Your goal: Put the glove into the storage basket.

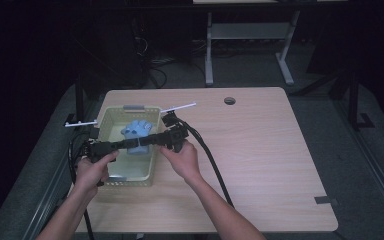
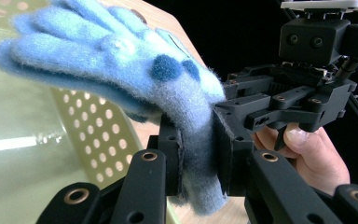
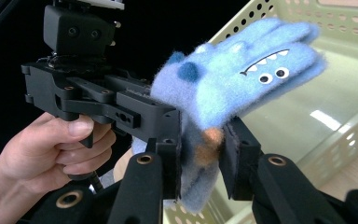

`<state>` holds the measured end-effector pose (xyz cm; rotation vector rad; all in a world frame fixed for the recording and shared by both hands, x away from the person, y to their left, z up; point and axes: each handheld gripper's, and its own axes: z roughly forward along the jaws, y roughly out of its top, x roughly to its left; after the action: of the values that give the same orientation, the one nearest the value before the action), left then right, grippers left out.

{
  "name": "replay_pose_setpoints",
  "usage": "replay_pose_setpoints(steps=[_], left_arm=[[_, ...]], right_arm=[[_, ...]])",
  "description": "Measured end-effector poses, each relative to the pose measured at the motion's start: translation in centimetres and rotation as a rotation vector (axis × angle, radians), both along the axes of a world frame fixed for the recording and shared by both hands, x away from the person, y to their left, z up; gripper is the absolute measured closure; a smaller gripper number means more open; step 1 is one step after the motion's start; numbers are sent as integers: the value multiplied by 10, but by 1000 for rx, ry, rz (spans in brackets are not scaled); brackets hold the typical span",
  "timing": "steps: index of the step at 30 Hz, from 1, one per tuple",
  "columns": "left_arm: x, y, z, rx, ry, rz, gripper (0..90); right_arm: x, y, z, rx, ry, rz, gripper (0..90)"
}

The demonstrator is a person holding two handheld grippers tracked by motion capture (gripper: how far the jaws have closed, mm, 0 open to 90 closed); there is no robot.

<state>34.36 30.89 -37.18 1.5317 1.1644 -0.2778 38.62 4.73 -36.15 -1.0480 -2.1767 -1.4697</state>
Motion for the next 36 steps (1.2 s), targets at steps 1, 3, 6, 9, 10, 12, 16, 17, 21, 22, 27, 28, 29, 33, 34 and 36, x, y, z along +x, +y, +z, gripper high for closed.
replay_pose_setpoints(steps=[1, 3, 6, 9, 10, 12, 16, 17, 21, 22, 27, 28, 29, 33, 34, 36], left_arm=[[0, 1, 0, -2, 3, 2, 739], [0, 4, -1, -1, 1, 6, 740], [-2, 8, -1, 3, 5, 11, 740], [-3, 11, -2, 4, 3, 16, 740], [-3, 12, -2, 0, 6, 21, 740], [-2, 12, -3, 0, 6, 19, 740], [0, 13, -4, 2, 13, 23, 740], [0, 13, -4, 0, 21, 28, 740], [1, 18, -7, 15, 27, 35, 740], [1, 19, -7, 18, 30, 39, 741], [1, 25, -7, 32, 36, 49, 742], [2, 27, -8, 35, 37, 51, 742], [2, 28, -8, 34, 37, 52, 742], [2, 33, -11, 40, 46, 57, 742], [2, 34, -12, 39, 51, 59, 742], [2, 36, -14, 41, 52, 65, 742]], right_arm=[[1, 2, -1, 2, 1, 2, 704], [1, 4, -1, 3, 4, 3, 698], [2, 8, -3, 6, 13, 3, 687], [3, 10, -4, 7, 27, 10, 682], [3, 10, -4, 8, 25, 10, 682], [3, 11, -5, 9, 22, 7, 680], [6, 11, -6, 5, 33, 7, 678], [7, 12, -7, 5, 31, 7, 678], [10, 14, -10, 2, 47, 2, 677], [11, 16, -11, 4, 47, 5, 678], [13, 24, -14, 6, 51, 7, 678], [13, 25, -15, 8, 58, 6, 678], [14, 27, -16, 8, 59, 8, 678], [16, 31, -20, 8, 68, 8, 672], [16, 33, -21, 7, 70, 7, 672], [17, 36, -22, 2, 75, 5, 673]])
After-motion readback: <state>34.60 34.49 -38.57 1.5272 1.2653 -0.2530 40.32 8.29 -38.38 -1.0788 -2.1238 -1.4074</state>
